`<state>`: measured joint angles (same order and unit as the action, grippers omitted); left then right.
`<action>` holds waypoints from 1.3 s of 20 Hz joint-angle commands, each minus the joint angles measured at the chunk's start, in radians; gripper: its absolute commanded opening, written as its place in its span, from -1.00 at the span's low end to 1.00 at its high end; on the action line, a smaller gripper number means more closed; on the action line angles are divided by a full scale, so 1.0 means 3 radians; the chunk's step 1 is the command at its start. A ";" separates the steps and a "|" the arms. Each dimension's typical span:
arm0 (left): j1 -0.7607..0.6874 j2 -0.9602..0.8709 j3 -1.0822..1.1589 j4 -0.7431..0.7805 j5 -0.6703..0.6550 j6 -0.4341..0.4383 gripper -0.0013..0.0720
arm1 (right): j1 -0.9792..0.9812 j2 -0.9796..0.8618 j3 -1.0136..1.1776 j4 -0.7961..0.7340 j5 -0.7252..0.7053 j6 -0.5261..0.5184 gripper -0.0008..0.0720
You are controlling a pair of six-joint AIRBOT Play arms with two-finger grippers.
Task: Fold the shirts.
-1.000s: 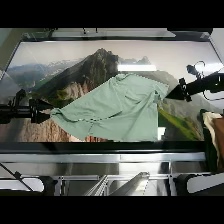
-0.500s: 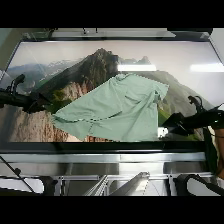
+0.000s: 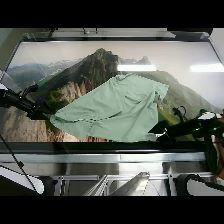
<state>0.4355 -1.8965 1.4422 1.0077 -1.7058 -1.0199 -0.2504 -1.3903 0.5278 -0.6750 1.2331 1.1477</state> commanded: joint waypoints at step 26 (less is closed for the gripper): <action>-0.0369 0.0009 0.0028 -0.0961 -0.0296 0.0142 -0.92 | 0.0281 -0.0080 0.0131 0.1083 0.0134 -0.0932 -0.92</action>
<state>0.3256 -1.9236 1.4494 0.9142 -1.7782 -0.9714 -0.1650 -1.4849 0.5312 -0.3729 1.1488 0.8665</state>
